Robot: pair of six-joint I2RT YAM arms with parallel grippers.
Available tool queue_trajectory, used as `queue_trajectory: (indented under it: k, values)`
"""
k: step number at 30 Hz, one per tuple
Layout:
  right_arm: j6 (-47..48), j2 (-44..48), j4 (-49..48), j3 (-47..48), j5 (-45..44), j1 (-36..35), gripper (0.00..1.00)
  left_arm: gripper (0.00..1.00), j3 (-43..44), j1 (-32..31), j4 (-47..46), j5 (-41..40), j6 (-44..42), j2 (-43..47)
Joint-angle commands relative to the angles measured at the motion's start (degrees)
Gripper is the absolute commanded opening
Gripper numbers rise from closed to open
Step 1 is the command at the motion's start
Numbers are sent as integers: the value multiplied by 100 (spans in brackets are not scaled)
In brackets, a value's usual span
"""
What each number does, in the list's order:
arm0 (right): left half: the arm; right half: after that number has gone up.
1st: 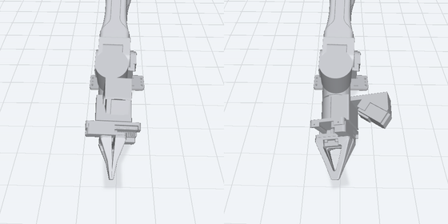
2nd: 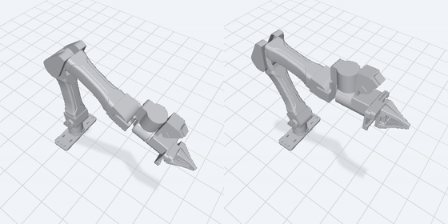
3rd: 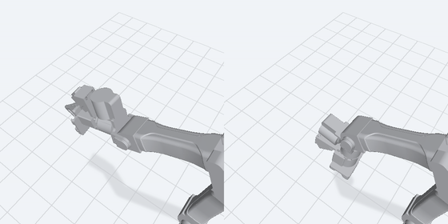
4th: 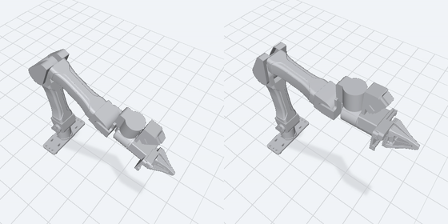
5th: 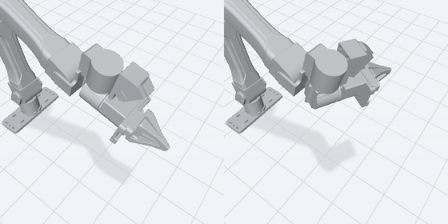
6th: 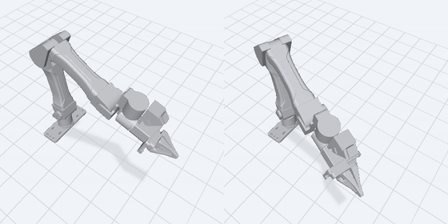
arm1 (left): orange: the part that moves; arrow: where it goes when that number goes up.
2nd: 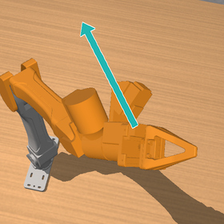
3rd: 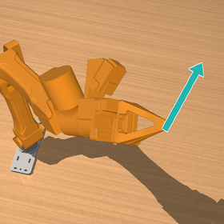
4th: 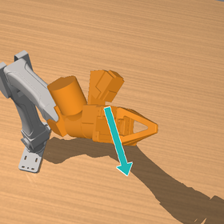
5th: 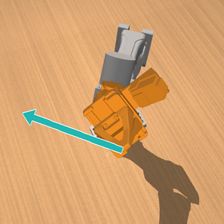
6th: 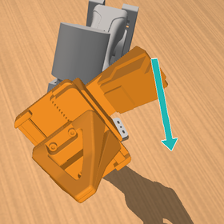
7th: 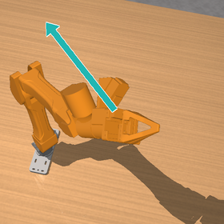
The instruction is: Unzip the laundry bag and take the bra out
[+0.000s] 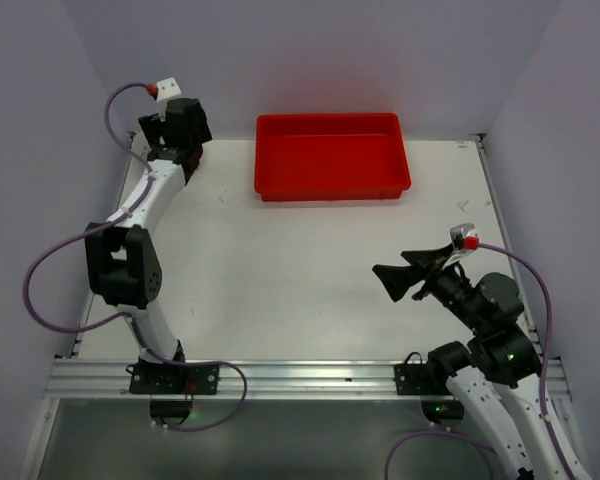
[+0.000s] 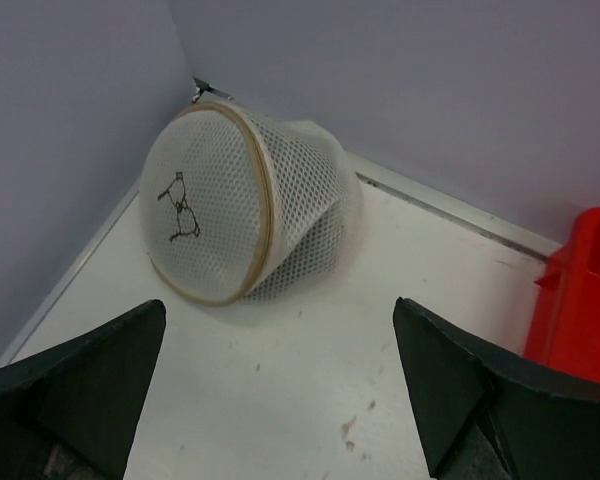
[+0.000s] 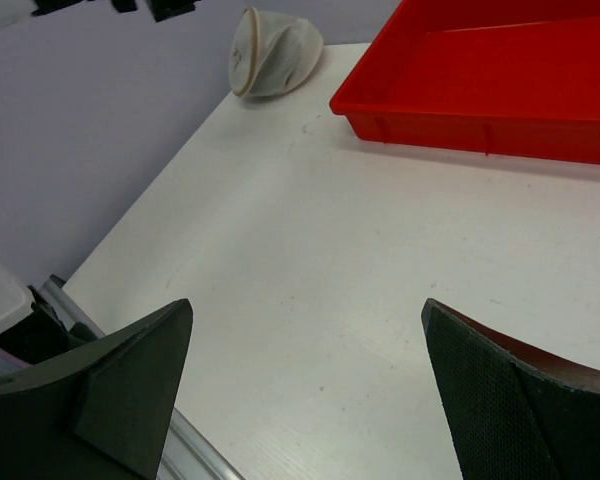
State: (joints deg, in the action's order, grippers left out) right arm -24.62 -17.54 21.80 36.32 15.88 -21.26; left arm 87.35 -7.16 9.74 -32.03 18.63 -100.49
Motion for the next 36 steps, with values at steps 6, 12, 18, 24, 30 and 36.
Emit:
queue_trajectory:
  k: [6, 12, 18, 24, 30, 36]
  values:
    - [212, -179, -581, -239, 776, -10, 99, 98, 1705, 346, -156, -849, -1142, -2174]
    - [291, -276, -537, -239, 741, -10, 99, 70, 1926, 505, -420, -761, -1450, -2897]
    - [335, -311, -510, -239, 847, -1, 99, 3, 1996, 514, -281, -691, -1714, -2933]
    - [396, -276, -502, -117, 856, -1, 99, 0, 1742, 234, 1563, -295, -389, -1757]
    - [379, -241, -405, -2, 864, -1, 99, 0, 416, -644, 3173, 74, 1053, 27]
    - [370, -171, -370, 16, 1084, -10, 99, 0, -1357, -1750, 3798, 986, 1836, 1583]
